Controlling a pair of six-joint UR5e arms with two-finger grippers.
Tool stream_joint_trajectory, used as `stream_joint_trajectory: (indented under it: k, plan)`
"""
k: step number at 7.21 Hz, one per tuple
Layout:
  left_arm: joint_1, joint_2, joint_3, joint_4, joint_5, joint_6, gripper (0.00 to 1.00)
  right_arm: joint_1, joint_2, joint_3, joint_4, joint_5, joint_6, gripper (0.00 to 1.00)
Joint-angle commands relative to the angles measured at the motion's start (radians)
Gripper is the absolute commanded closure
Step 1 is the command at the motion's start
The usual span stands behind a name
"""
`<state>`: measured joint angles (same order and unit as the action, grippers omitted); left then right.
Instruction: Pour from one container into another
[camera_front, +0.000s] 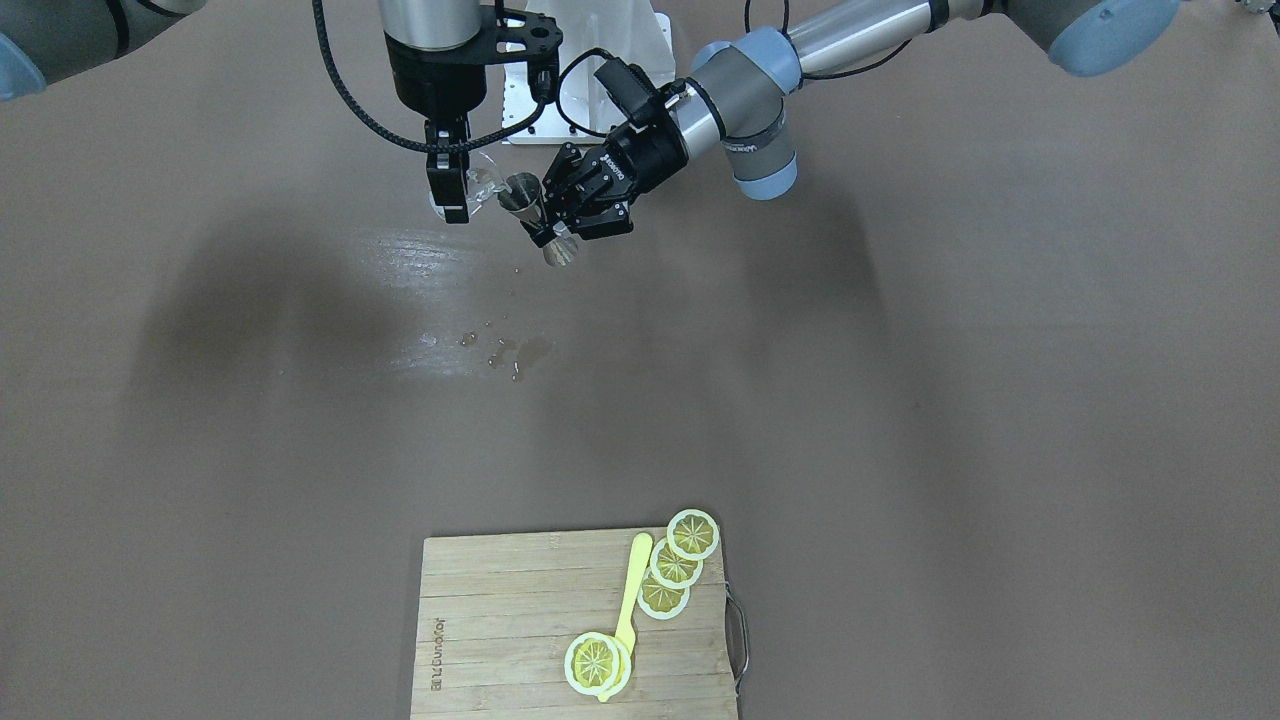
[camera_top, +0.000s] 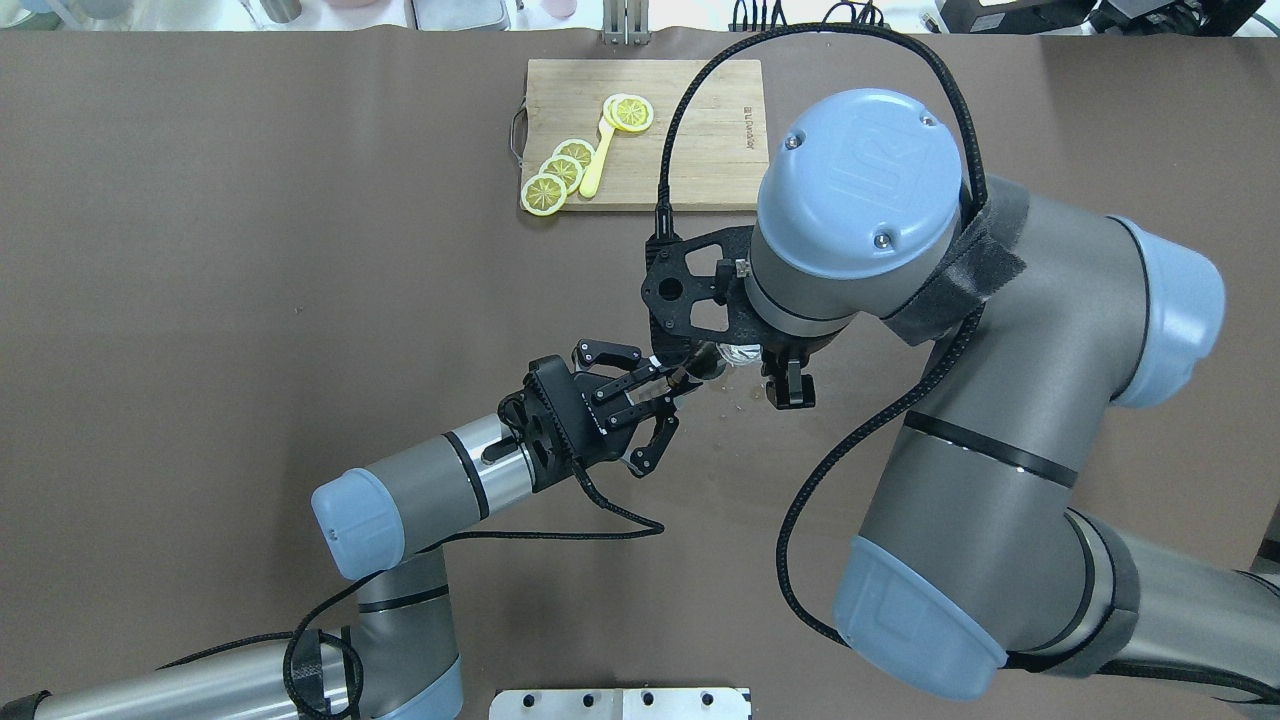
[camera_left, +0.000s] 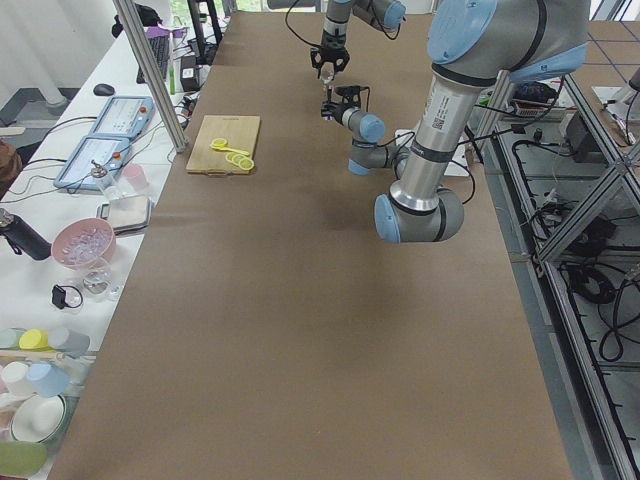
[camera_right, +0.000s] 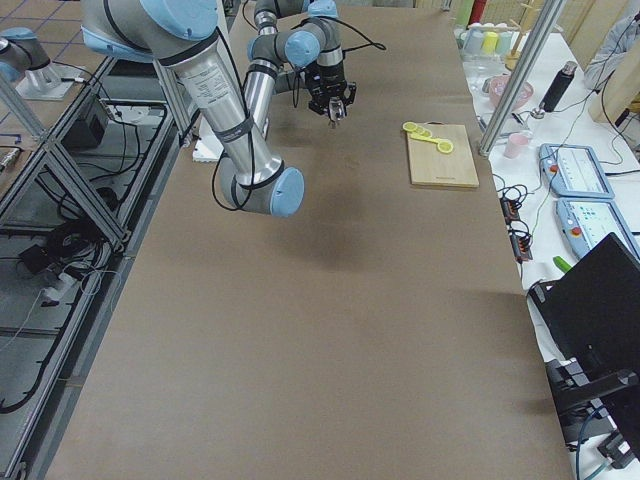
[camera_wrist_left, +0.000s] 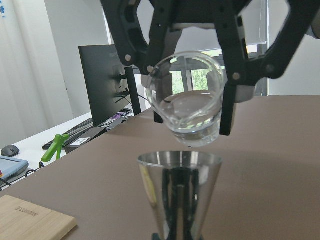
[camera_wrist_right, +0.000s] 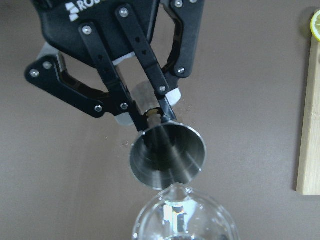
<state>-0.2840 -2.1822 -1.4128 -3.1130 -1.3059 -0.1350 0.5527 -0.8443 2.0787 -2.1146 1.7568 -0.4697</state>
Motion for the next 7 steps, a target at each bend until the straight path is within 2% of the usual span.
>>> stream_joint_trajectory:
  k: [1,5,7]
  plan:
    - [0.0,0.001,0.0,0.001,0.001,0.0,1.0,-0.002,0.011,-0.002,-0.036,-0.014,-0.017,1.0]
    - [0.0,-0.001,0.0,0.002,0.001,0.0,1.0,-0.022,0.074,-0.072,-0.076,-0.037,-0.017,1.0]
    - [0.0,-0.001,0.0,0.002,0.001,0.0,1.0,-0.023,0.077,-0.078,-0.09,-0.053,-0.017,1.0]
